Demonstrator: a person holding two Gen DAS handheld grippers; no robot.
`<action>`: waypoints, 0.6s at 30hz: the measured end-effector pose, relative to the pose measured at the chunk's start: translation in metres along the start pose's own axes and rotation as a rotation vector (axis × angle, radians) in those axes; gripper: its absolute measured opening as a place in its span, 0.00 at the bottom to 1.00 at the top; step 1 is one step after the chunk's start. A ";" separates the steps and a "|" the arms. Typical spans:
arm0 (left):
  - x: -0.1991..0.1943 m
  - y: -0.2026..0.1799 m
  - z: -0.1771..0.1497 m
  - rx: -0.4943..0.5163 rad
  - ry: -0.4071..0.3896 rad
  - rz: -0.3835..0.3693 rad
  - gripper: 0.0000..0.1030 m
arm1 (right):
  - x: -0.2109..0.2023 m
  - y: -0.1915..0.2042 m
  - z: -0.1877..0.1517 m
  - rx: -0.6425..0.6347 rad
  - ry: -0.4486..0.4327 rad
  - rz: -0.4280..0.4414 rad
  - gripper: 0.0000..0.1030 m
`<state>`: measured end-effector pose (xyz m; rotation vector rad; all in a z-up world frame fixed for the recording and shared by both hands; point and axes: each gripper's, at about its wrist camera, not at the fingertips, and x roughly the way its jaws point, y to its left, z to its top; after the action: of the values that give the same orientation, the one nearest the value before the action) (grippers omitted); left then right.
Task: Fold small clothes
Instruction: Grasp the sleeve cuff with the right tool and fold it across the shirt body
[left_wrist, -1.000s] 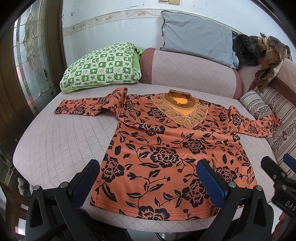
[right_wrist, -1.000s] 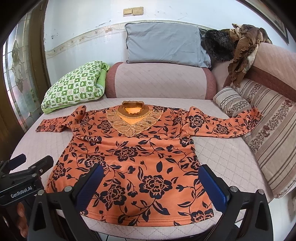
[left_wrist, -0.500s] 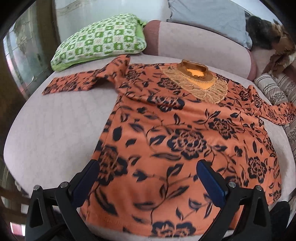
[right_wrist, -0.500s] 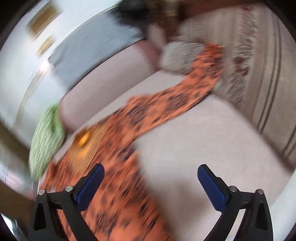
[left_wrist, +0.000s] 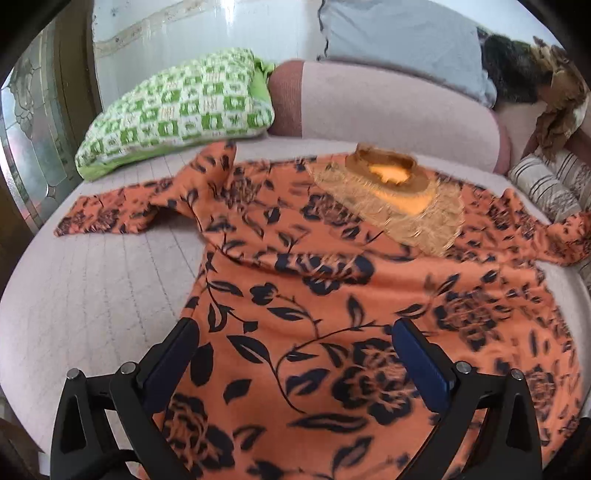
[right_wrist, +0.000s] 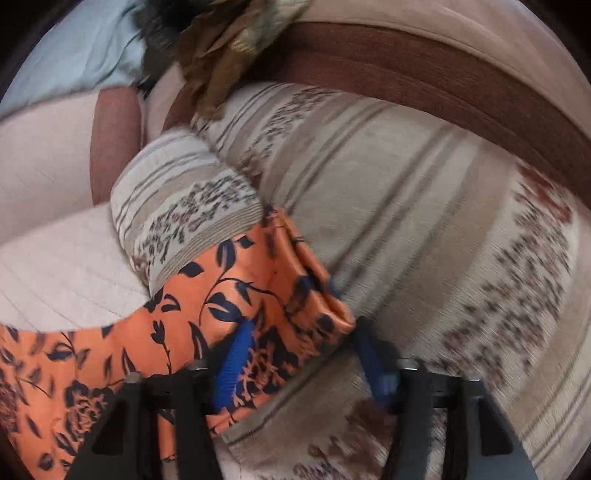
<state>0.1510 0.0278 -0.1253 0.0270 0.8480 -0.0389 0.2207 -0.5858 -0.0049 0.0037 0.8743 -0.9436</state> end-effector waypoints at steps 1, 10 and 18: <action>0.012 0.003 -0.003 0.004 0.028 0.011 1.00 | 0.002 0.003 0.002 0.000 0.027 0.035 0.06; 0.032 0.034 -0.016 -0.112 0.085 -0.071 1.00 | -0.171 0.065 0.024 -0.022 -0.196 0.511 0.05; 0.032 0.027 -0.020 -0.052 0.113 -0.055 1.00 | -0.334 0.198 -0.025 -0.069 -0.235 0.991 0.05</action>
<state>0.1585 0.0552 -0.1618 -0.0436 0.9622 -0.0674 0.2507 -0.2207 0.1256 0.2417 0.5675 0.0179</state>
